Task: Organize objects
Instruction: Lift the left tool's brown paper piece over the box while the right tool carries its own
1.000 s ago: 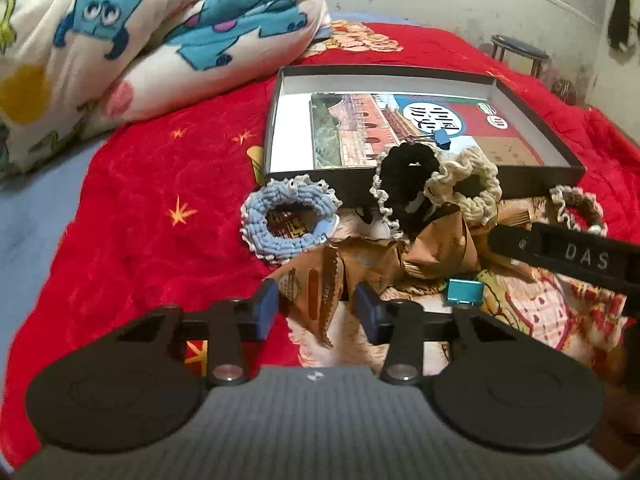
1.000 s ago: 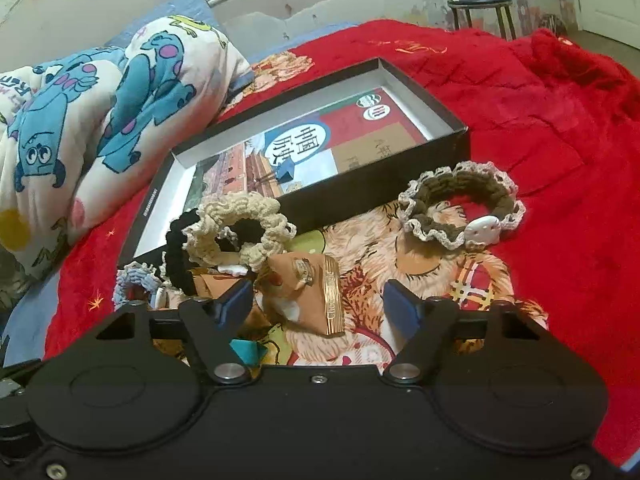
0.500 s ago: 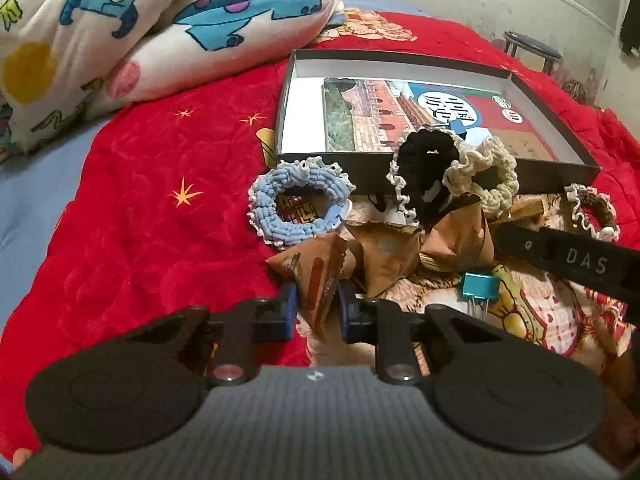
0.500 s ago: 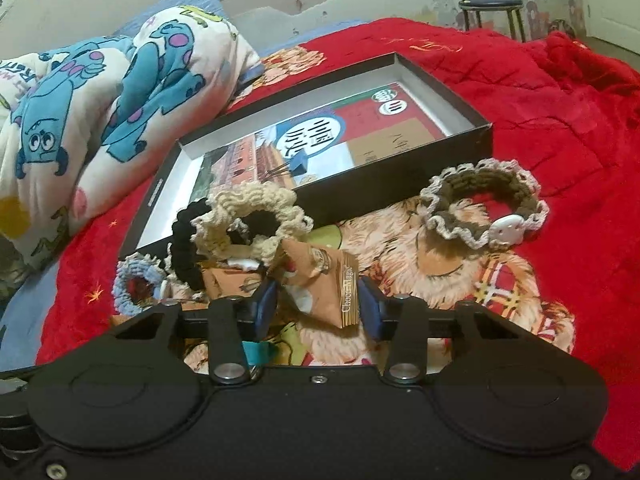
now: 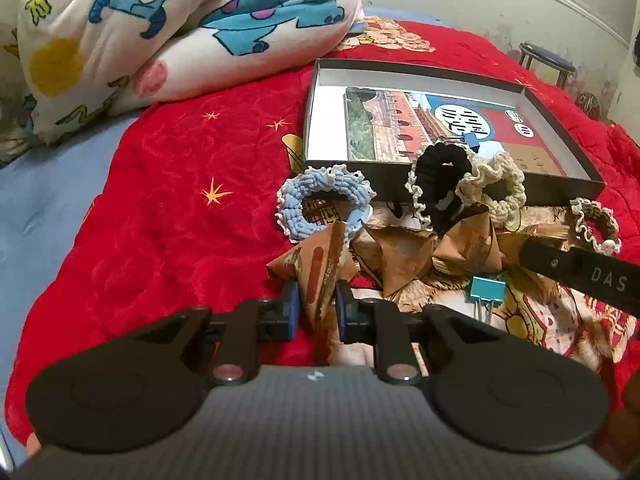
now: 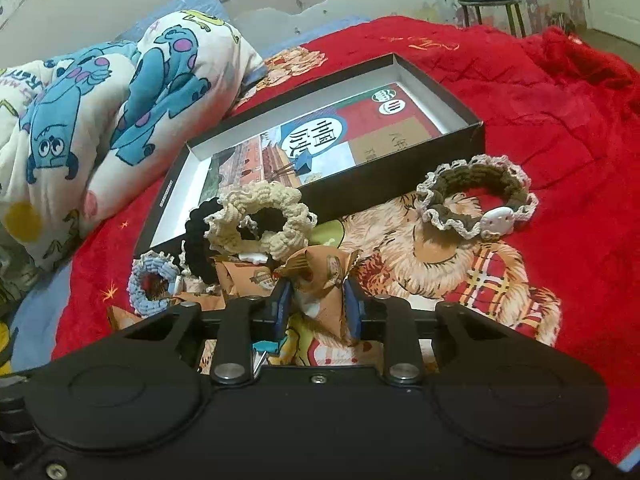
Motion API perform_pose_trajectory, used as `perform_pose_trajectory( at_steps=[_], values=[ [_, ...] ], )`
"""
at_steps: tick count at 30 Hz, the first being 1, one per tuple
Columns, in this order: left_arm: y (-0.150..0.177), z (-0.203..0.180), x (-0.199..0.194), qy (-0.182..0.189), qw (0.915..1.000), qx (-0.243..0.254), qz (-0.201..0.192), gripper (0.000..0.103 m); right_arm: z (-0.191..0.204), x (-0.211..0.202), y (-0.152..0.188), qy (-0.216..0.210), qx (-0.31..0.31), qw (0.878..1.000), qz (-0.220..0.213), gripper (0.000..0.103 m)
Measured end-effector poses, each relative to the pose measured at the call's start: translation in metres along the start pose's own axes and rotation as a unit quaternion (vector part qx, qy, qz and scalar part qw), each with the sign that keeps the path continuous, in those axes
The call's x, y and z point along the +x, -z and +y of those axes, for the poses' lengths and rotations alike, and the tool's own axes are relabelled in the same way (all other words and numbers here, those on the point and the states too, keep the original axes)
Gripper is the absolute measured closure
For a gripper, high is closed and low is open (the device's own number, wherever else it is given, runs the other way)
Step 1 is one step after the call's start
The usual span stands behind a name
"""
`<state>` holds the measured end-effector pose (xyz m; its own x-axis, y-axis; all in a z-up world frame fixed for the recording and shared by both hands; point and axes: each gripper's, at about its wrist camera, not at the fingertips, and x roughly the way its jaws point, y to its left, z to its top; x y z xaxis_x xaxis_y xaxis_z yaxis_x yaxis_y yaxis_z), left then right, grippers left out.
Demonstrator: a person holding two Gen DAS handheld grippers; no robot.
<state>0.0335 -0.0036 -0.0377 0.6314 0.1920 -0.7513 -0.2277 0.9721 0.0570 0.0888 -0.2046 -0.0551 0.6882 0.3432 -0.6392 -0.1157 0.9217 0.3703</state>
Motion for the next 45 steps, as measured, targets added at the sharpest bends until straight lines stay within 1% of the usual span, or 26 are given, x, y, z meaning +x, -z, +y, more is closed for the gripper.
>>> perform_pose_trajectory(
  at_steps=[3, 6, 9, 13, 17, 20, 23, 26, 30, 33, 35, 40, 43, 45],
  values=[
    [0.0, -0.004, -0.005, -0.009, 0.9998, 0.018, -0.007, 0.082, 0.004, -0.008, 0.0, 0.001, -0.007, 1.0, -0.01, 0.076],
    [0.001, -0.005, -0.011, -0.002, 0.9998, 0.019, -0.008, 0.083, 0.007, -0.016, 0.001, -0.001, -0.01, 1.0, -0.015, 0.076],
    [0.002, -0.007, -0.014, -0.003, 0.9996, 0.026, -0.013, 0.083, 0.008, -0.024, 0.001, -0.005, -0.008, 1.0, -0.019, 0.076],
    [0.001, -0.006, -0.017, 0.002, 0.9997, 0.02, -0.013, 0.084, 0.01, -0.034, 0.0, -0.02, -0.006, 1.0, -0.023, 0.076],
    [0.002, 0.001, -0.025, 0.01, 0.9998, 0.005, -0.017, 0.085, 0.016, -0.046, 0.001, -0.024, -0.015, 0.999, -0.033, 0.077],
    [0.004, 0.011, -0.037, 0.018, 0.9995, -0.012, -0.024, 0.086, 0.02, -0.06, -0.002, -0.036, -0.018, 0.998, -0.039, 0.077],
    [0.007, 0.022, -0.051, 0.04, 0.9983, -0.029, -0.031, 0.086, 0.026, -0.077, -0.006, -0.045, -0.033, 0.997, -0.052, 0.077],
    [0.004, 0.027, -0.064, 0.047, 0.9971, -0.032, -0.05, 0.086, 0.032, -0.093, -0.01, -0.058, -0.046, 0.995, -0.065, 0.077],
    [-0.013, 0.031, -0.077, 0.05, 0.9951, -0.033, -0.079, 0.086, 0.041, -0.109, -0.02, -0.082, -0.064, 0.992, -0.077, 0.077],
    [-0.031, 0.033, -0.082, 0.045, 0.9933, -0.03, -0.102, 0.086, 0.048, -0.115, -0.031, -0.091, -0.078, 0.989, -0.087, 0.077],
    [-0.046, 0.036, -0.086, 0.039, 0.9917, -0.028, -0.119, 0.085, 0.05, -0.116, -0.043, -0.101, -0.079, 0.988, -0.089, 0.077],
    [-0.083, 0.044, -0.094, 0.044, 0.9851, -0.035, -0.162, 0.088, 0.049, -0.119, -0.08, -0.117, -0.073, 0.984, -0.109, 0.077],
    [-0.102, 0.044, -0.094, 0.047, 0.9818, -0.031, -0.181, 0.088, 0.046, -0.112, -0.107, -0.111, -0.084, 0.983, -0.119, 0.077],
    [-0.112, 0.042, -0.086, 0.052, 0.9814, -0.027, -0.183, 0.088, 0.044, -0.103, -0.125, -0.098, -0.091, 0.983, -0.127, 0.077]
  ],
)
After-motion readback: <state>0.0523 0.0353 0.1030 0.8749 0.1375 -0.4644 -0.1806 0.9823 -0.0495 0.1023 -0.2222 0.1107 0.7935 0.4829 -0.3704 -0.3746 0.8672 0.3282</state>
